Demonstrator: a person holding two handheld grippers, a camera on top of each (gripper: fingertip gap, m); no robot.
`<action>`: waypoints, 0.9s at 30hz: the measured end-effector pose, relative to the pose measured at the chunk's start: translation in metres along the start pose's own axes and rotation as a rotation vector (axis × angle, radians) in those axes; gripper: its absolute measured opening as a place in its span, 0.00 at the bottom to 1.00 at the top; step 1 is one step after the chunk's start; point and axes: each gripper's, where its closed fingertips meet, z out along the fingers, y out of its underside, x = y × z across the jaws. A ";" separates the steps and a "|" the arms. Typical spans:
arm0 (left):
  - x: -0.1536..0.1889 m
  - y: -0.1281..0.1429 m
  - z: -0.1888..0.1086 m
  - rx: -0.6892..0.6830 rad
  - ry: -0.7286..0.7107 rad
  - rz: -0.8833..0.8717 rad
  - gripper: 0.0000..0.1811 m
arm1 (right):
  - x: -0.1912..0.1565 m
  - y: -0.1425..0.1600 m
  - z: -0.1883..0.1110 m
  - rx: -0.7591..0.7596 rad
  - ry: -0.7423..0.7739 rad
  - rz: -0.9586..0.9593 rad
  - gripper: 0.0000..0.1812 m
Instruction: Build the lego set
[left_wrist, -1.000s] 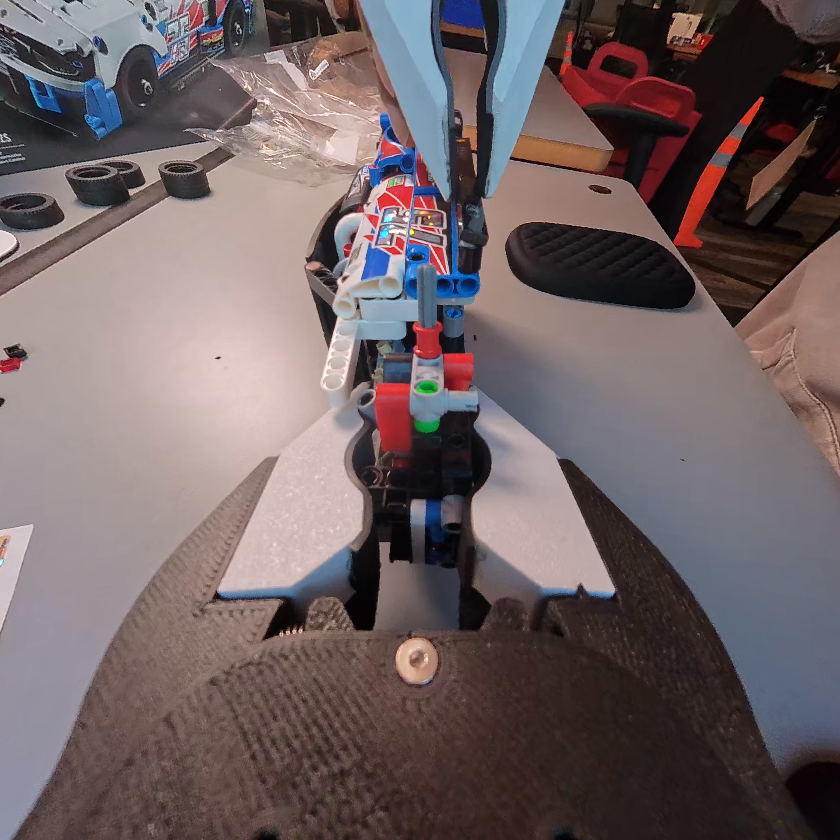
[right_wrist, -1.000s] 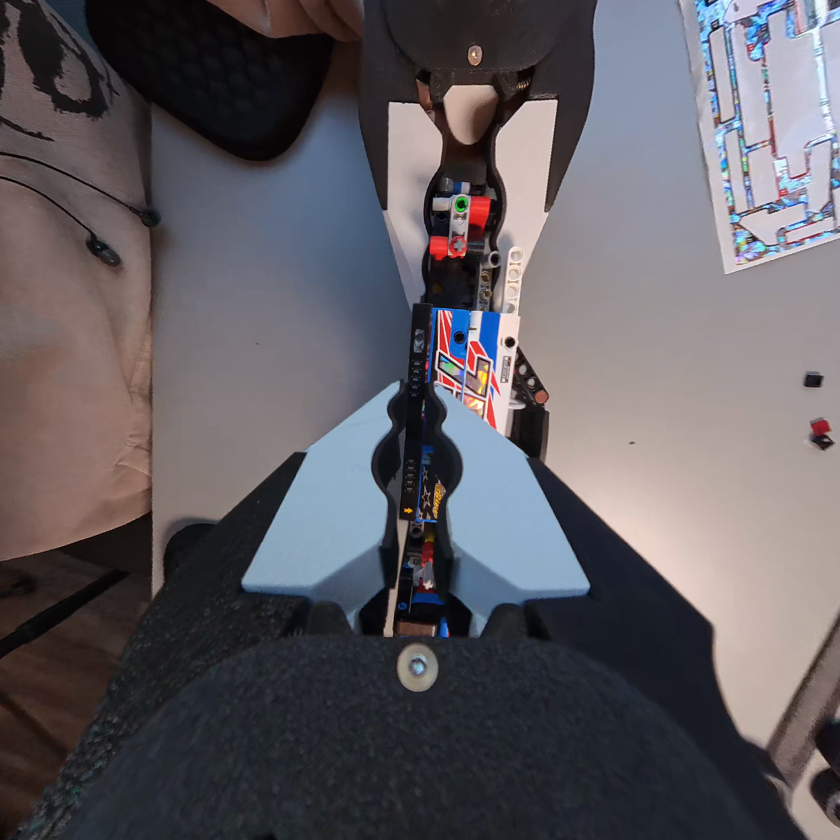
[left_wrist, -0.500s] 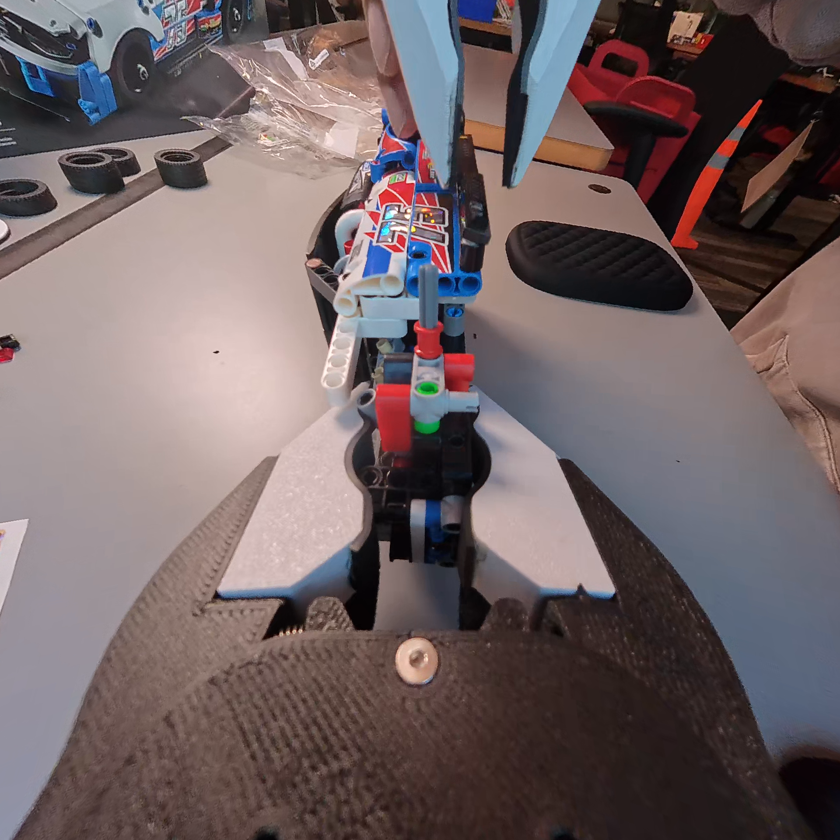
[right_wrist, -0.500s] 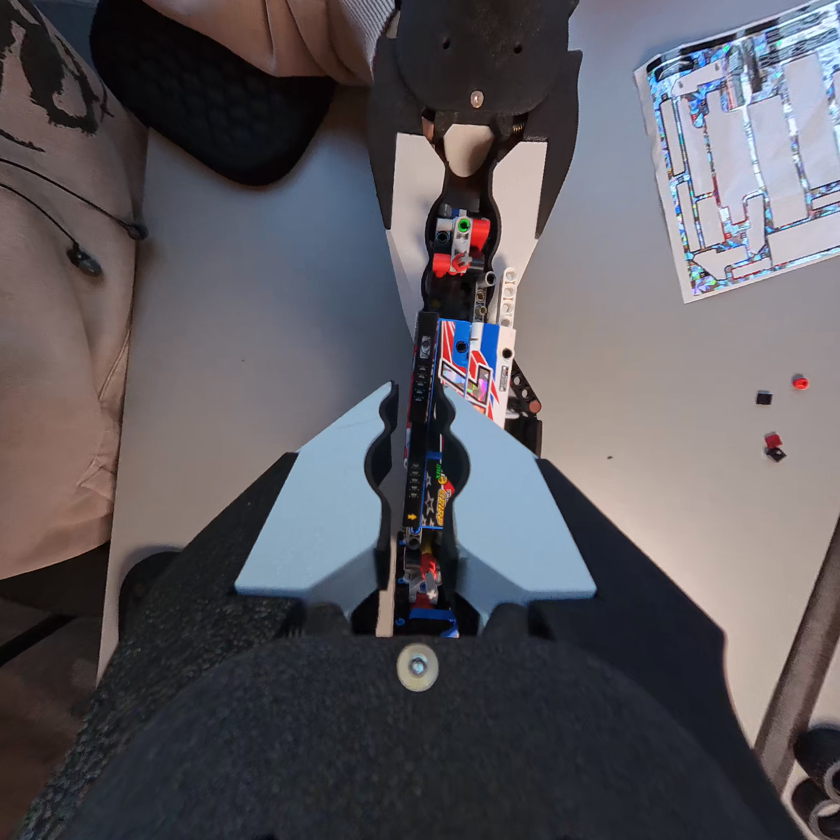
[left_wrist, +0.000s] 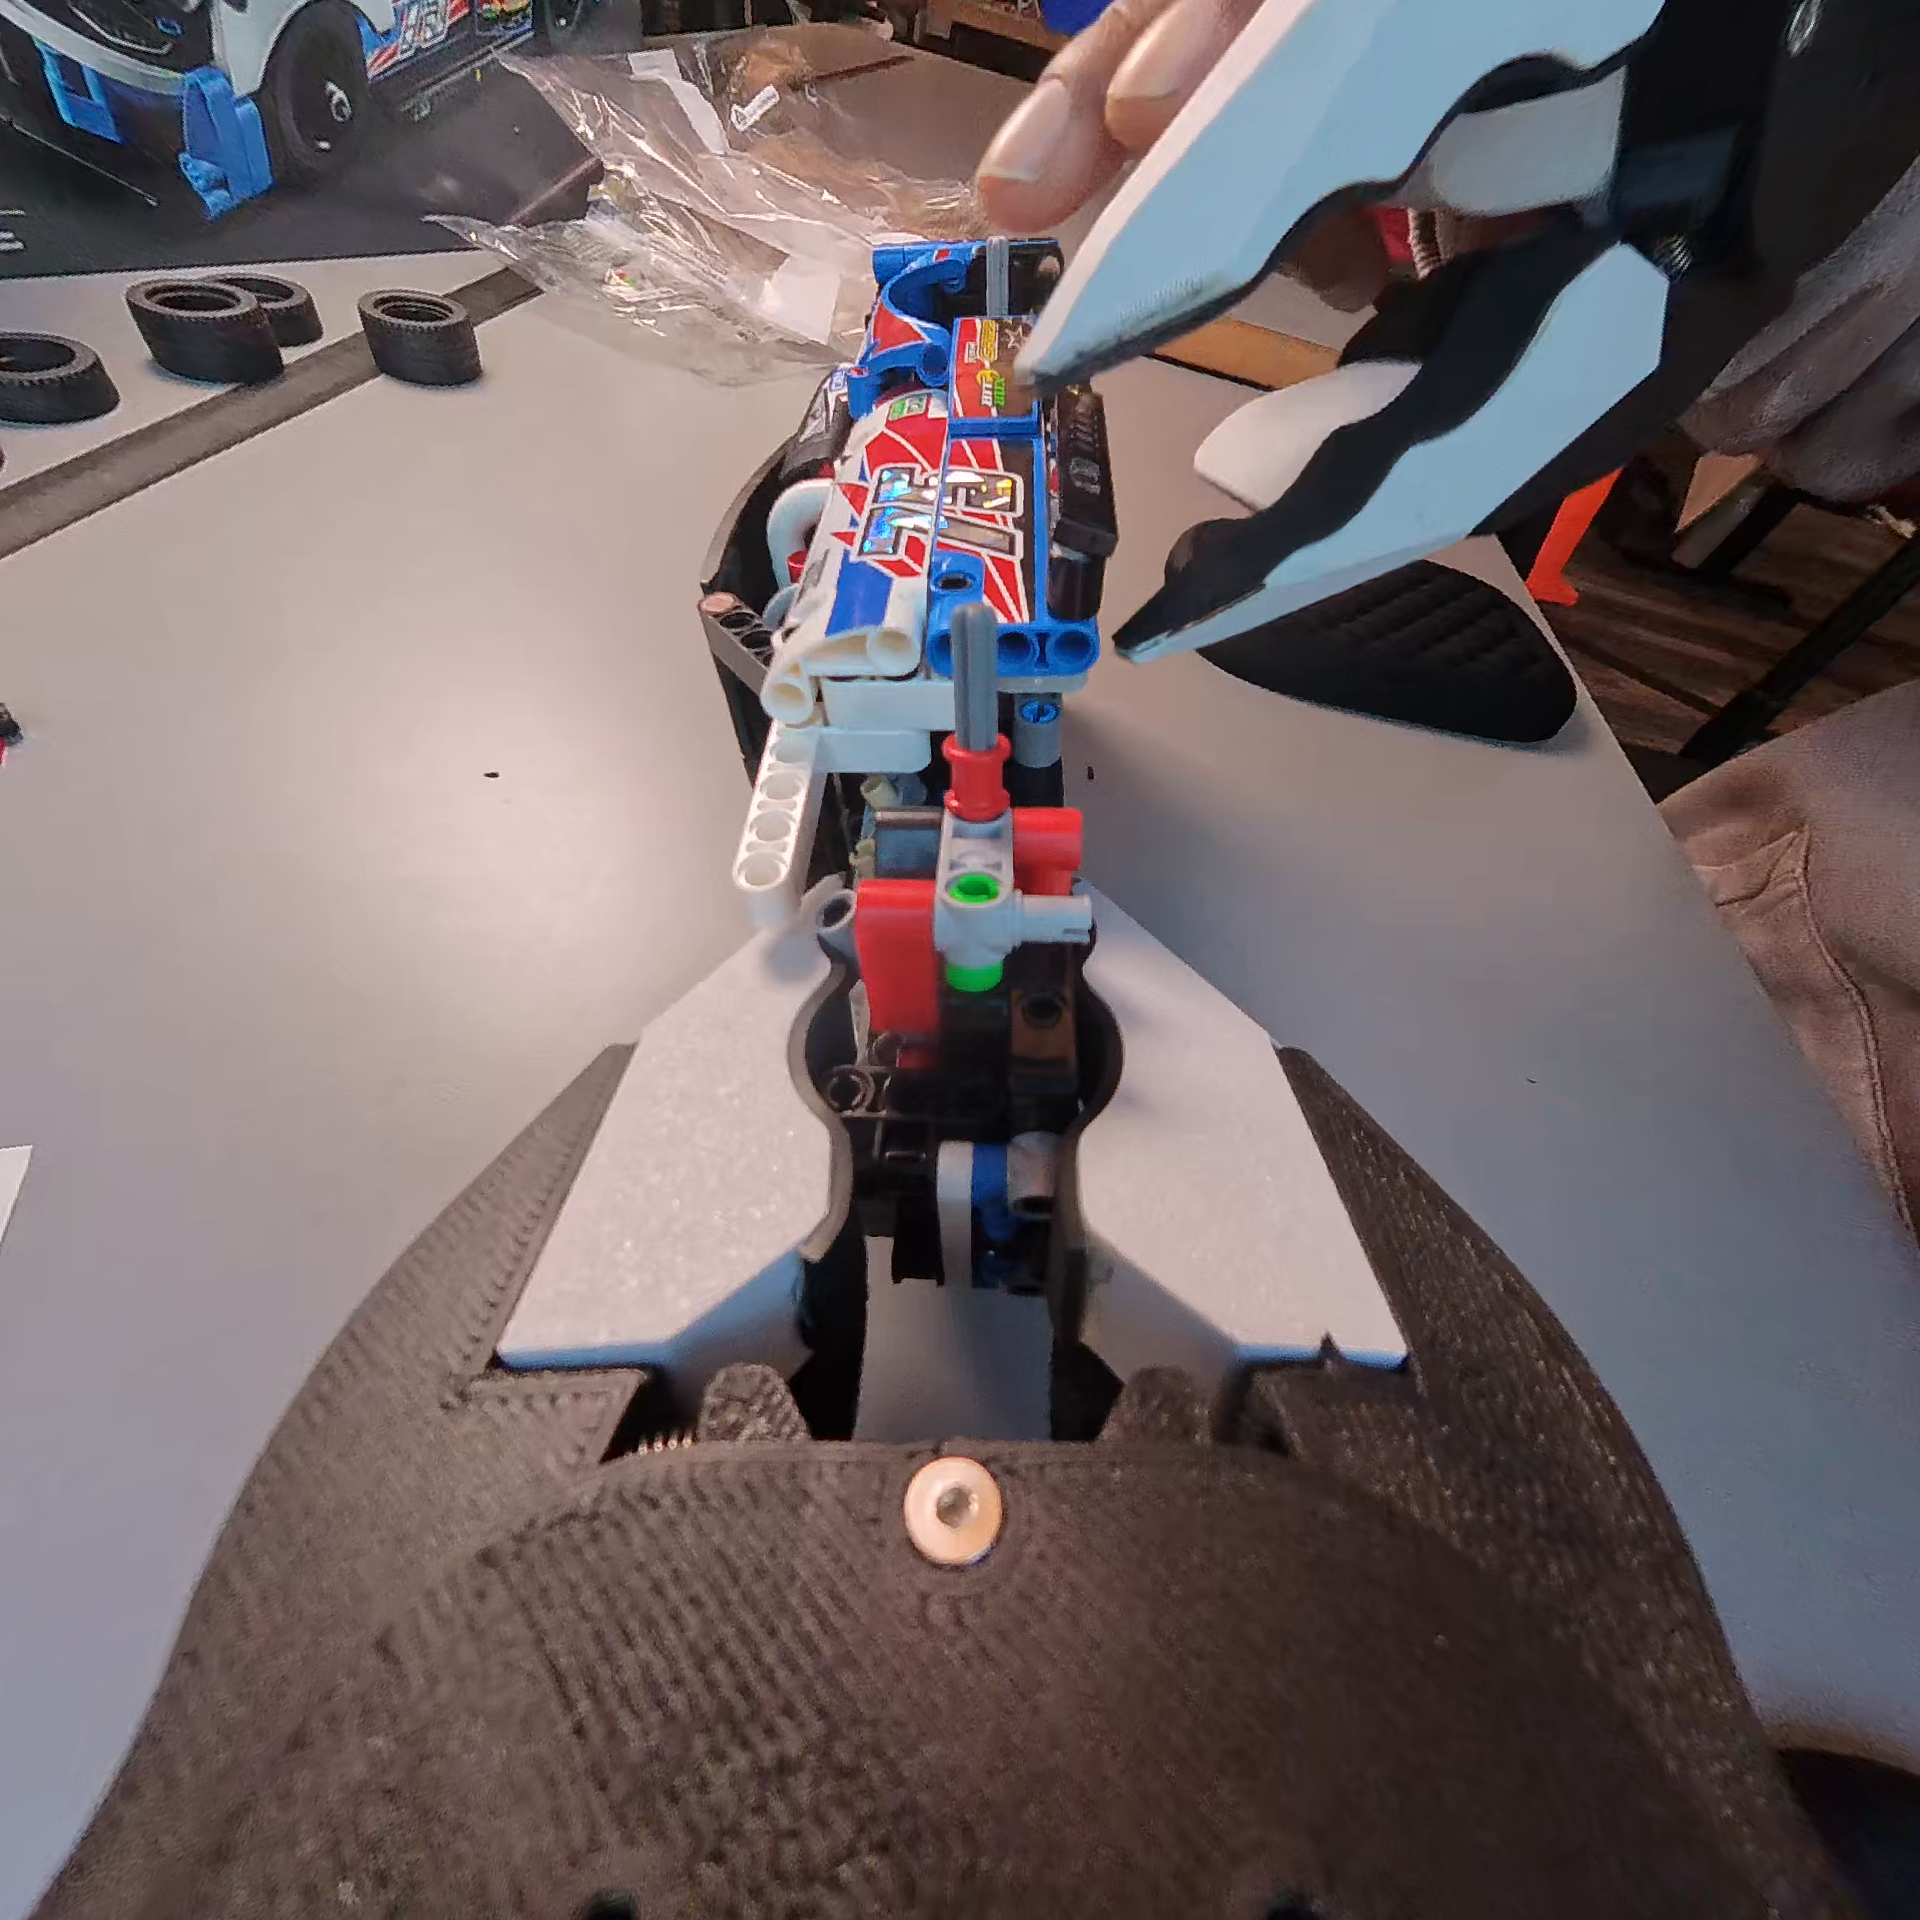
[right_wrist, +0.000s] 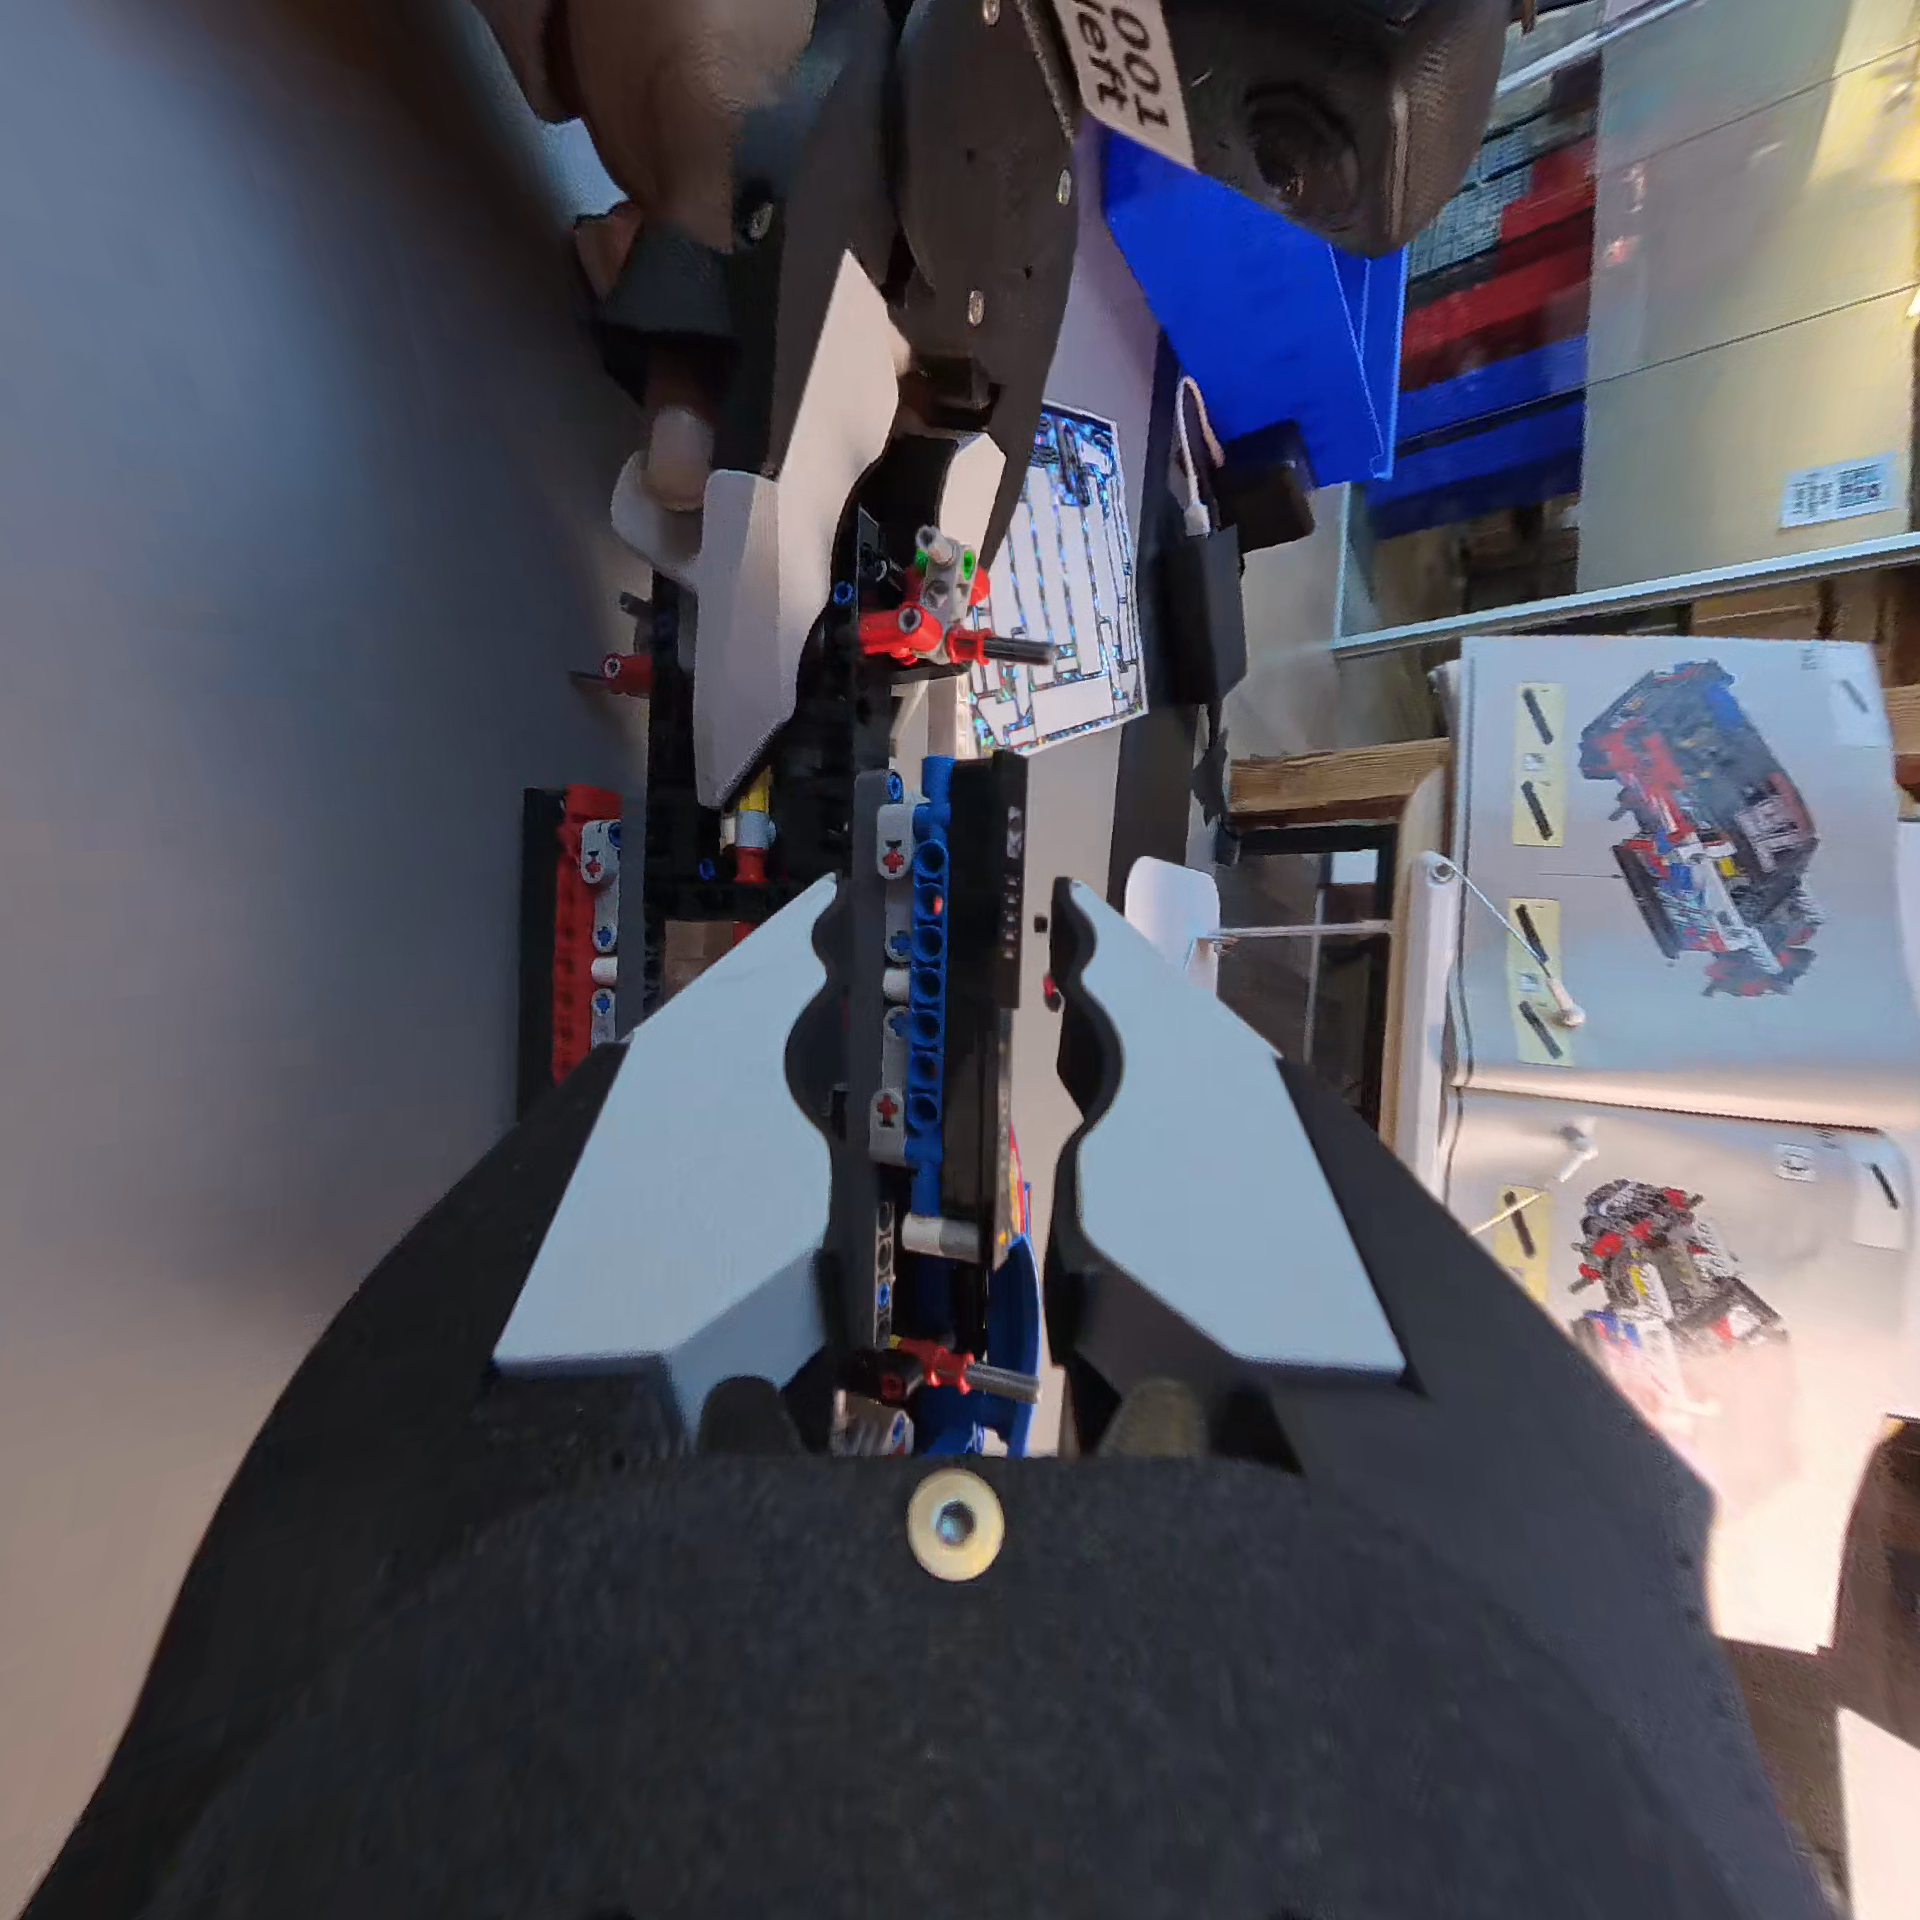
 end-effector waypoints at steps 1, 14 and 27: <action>0.000 0.000 0.000 -0.001 -0.001 0.002 0.19 | 0.000 0.001 0.002 -0.015 0.020 -0.012 0.20; 0.000 0.000 0.000 0.000 -0.003 0.006 0.19 | 0.000 0.007 0.003 0.007 0.017 0.045 0.13; 0.001 0.000 -0.001 0.002 0.006 0.007 0.19 | -0.001 0.004 0.002 0.068 0.120 -0.036 0.13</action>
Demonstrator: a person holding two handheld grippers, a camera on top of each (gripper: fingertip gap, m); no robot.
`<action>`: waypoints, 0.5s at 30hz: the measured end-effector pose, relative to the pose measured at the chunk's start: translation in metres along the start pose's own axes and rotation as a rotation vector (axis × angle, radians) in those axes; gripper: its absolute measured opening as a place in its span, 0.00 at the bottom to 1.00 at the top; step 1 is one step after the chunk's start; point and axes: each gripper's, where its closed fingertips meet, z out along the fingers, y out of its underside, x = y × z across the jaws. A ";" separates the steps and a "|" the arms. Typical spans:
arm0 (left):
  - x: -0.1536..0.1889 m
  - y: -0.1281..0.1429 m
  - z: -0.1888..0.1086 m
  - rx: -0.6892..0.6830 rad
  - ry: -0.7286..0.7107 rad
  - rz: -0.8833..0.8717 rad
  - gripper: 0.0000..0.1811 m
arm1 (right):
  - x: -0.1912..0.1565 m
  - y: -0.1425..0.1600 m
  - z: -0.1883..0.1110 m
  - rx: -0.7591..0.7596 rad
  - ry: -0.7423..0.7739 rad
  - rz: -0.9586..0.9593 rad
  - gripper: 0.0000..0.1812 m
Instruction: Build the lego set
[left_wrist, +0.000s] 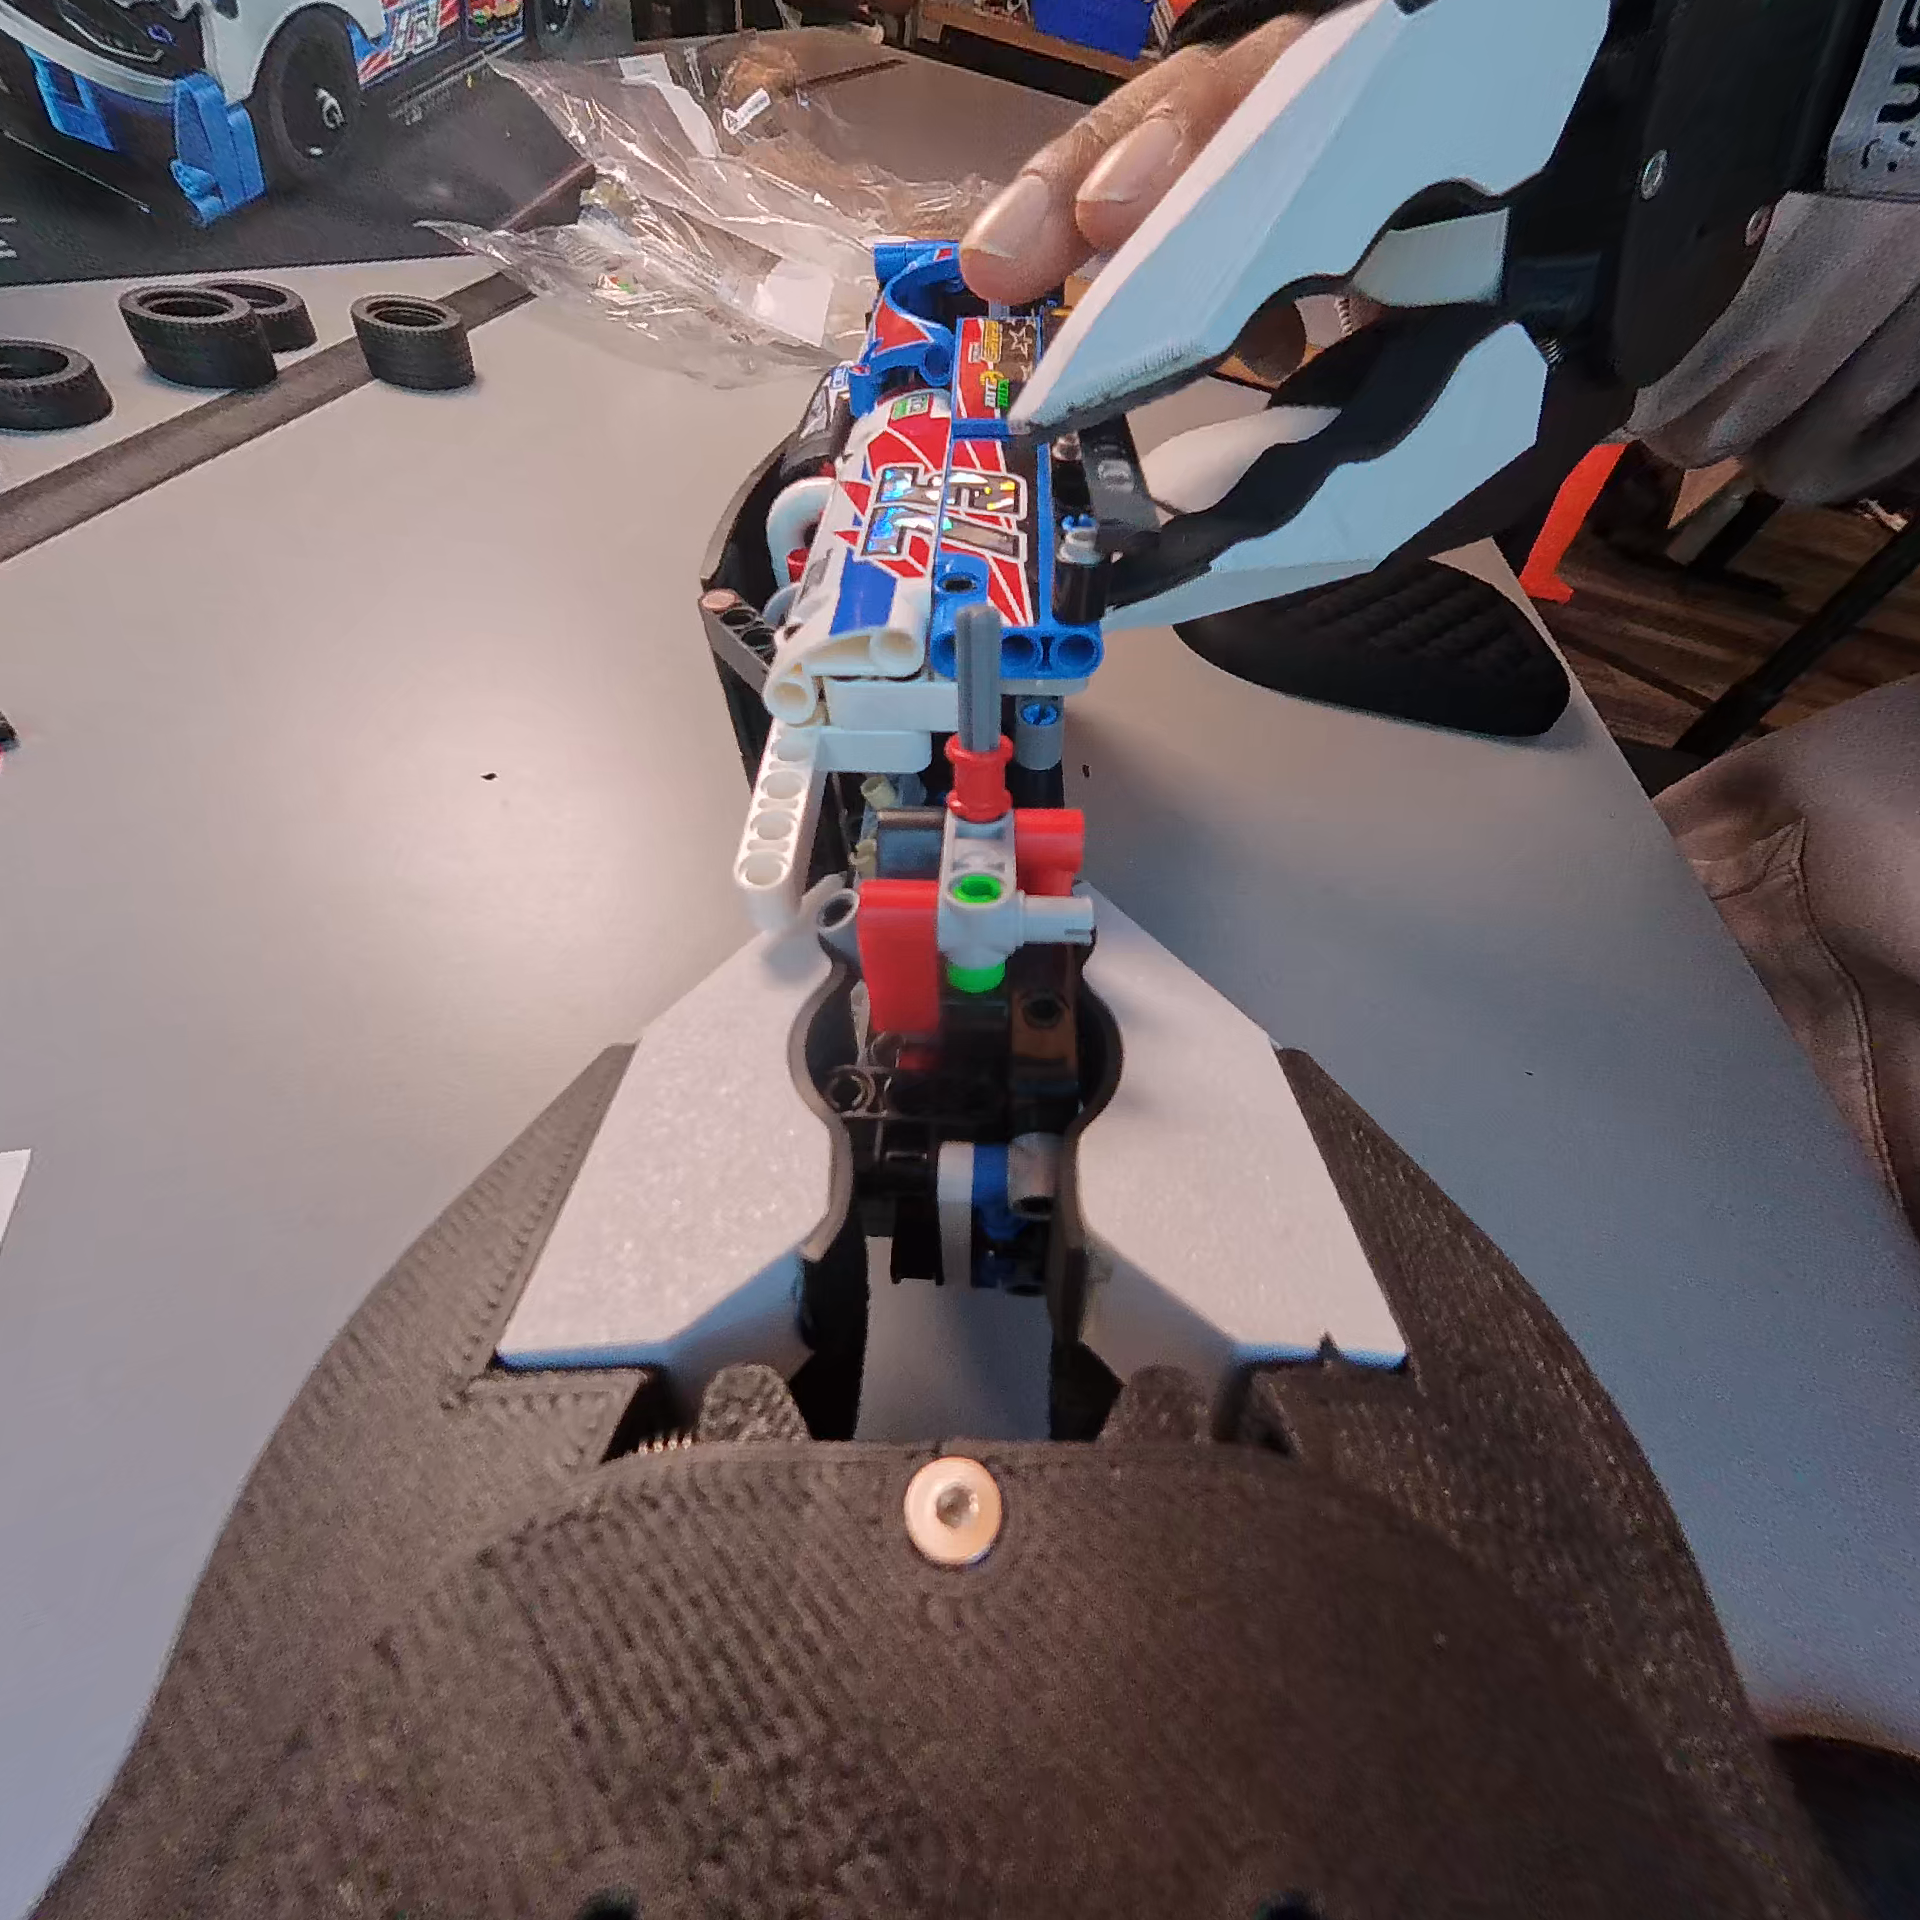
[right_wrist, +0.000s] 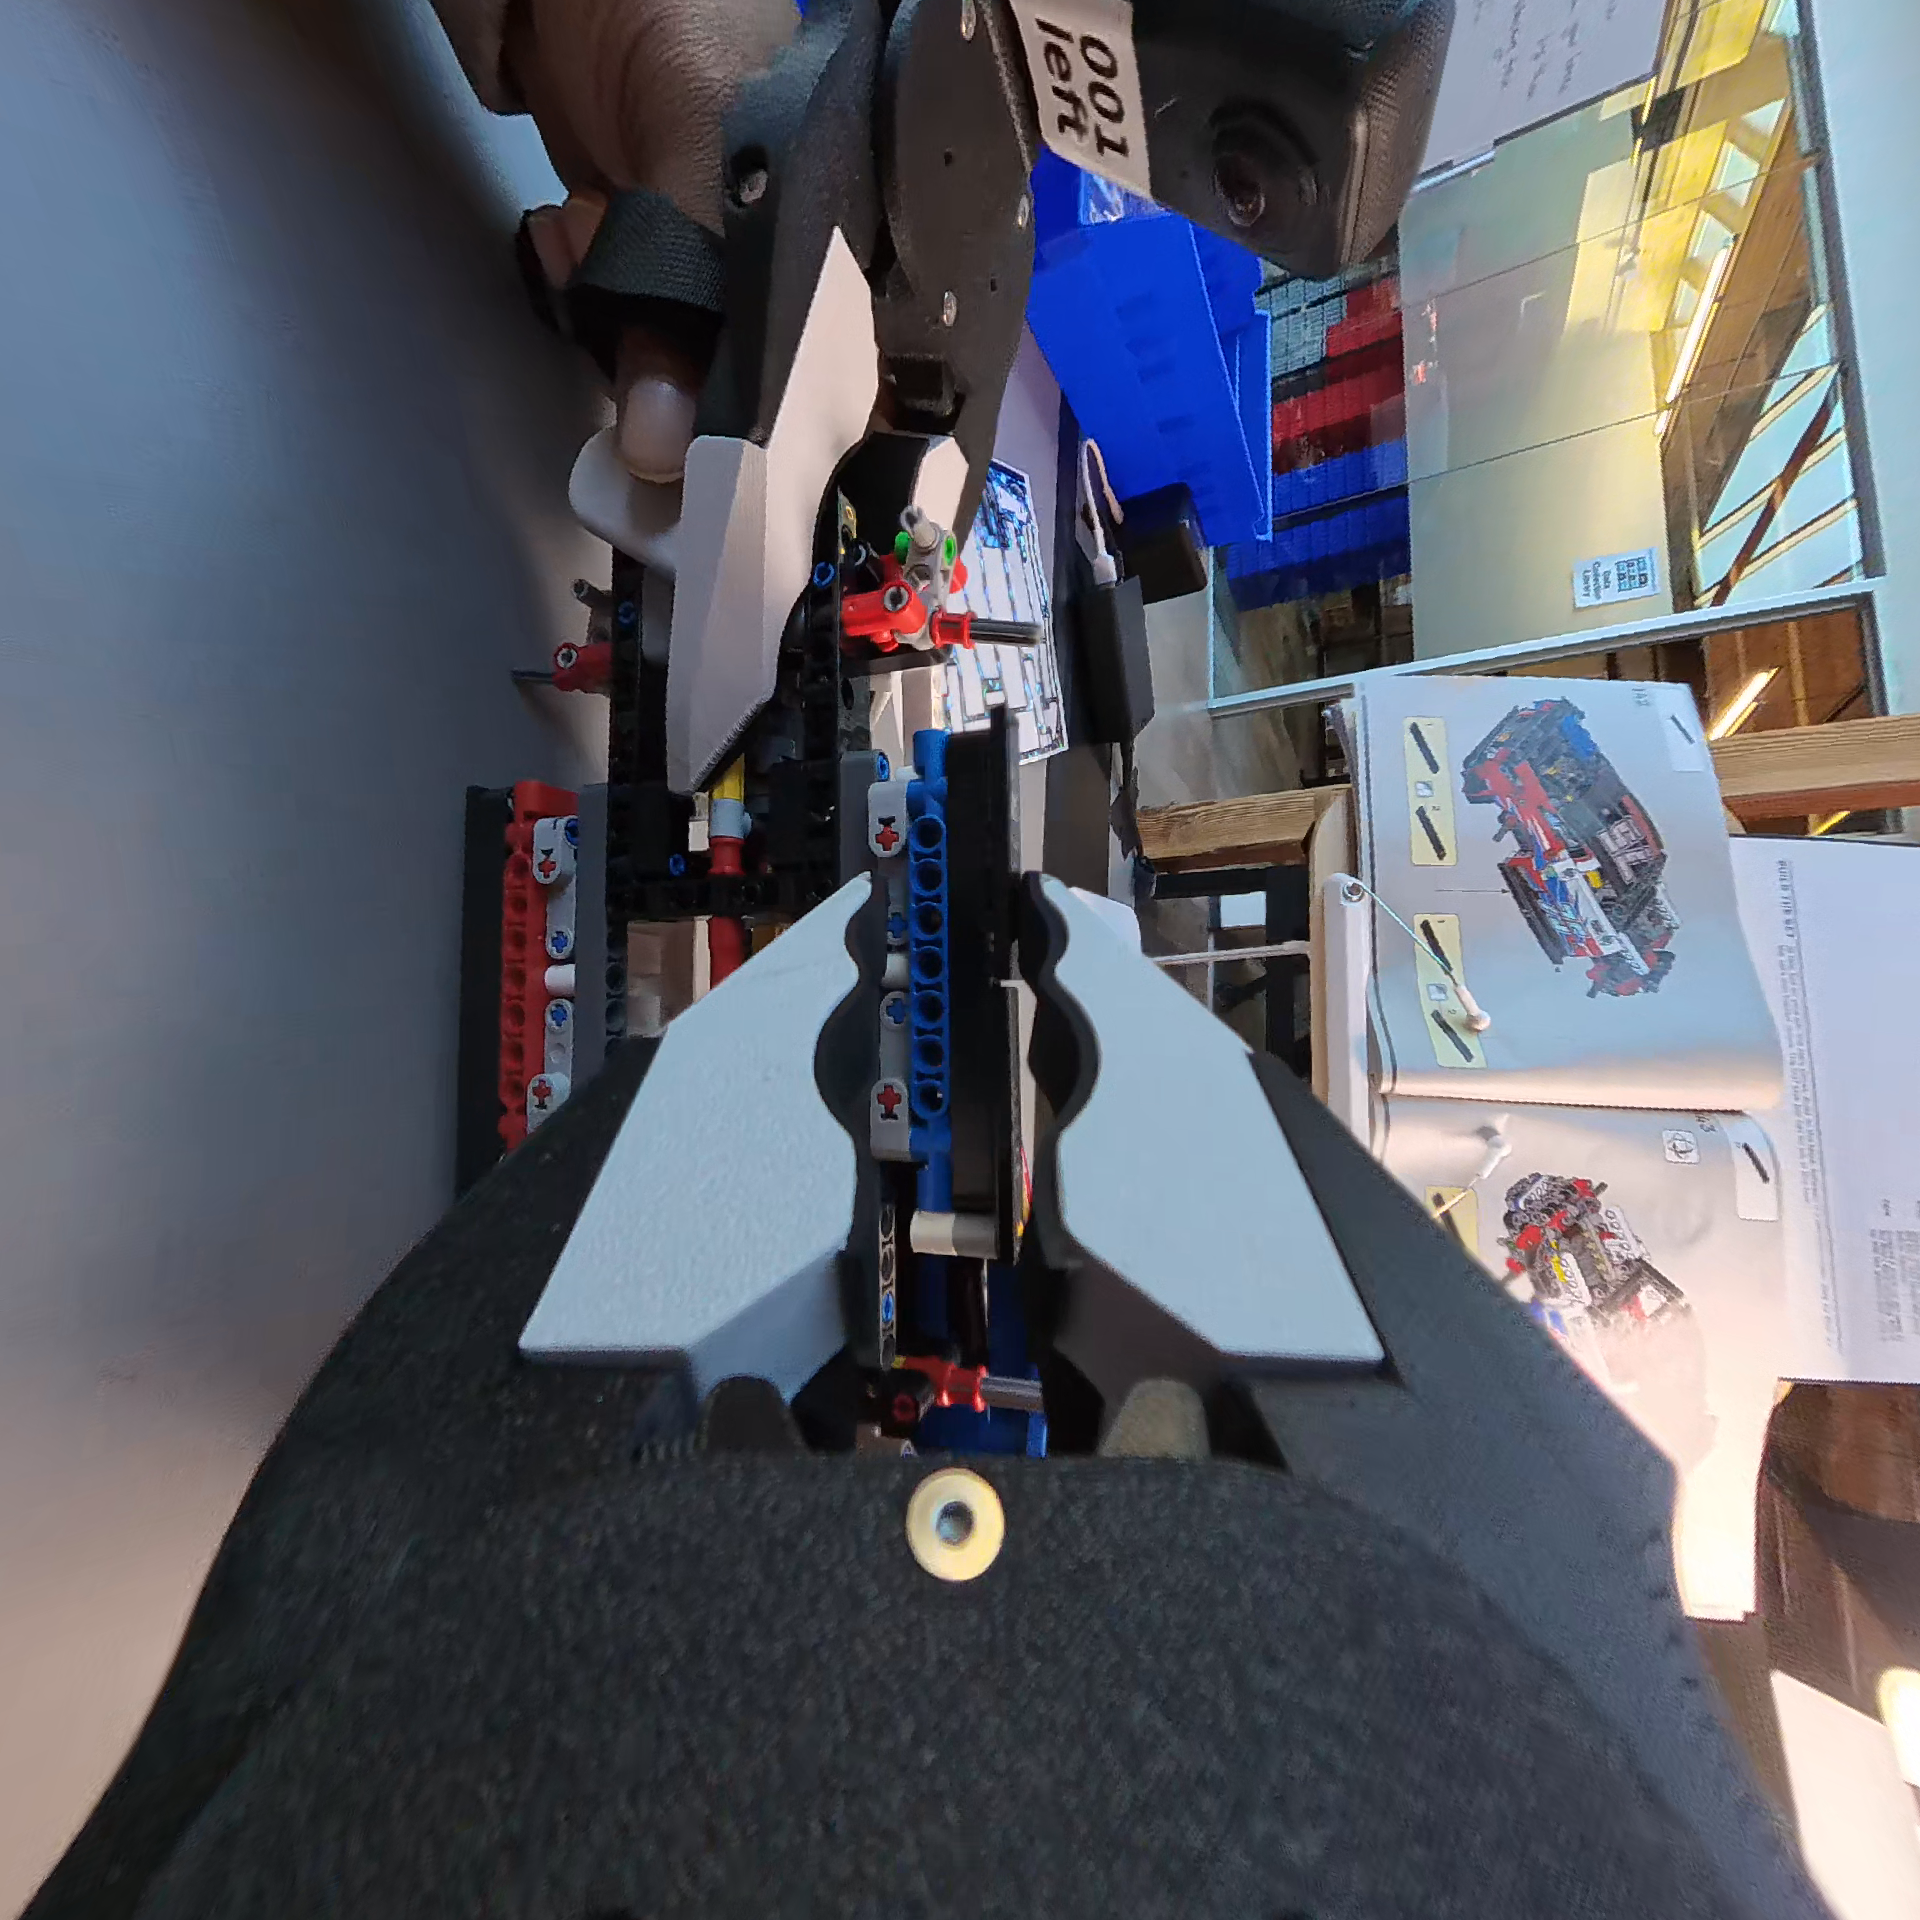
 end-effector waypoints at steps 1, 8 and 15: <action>0.000 0.000 0.000 -0.001 -0.001 0.004 0.19 | 0.000 0.000 0.000 -0.003 -0.006 0.002 0.12; -0.001 0.000 0.000 -0.006 -0.010 -0.003 0.19 | 0.001 0.003 0.003 -0.091 -0.067 0.075 0.14; -0.001 0.000 0.000 -0.005 -0.006 -0.004 0.19 | 0.000 0.004 0.001 -0.096 -0.075 0.035 0.14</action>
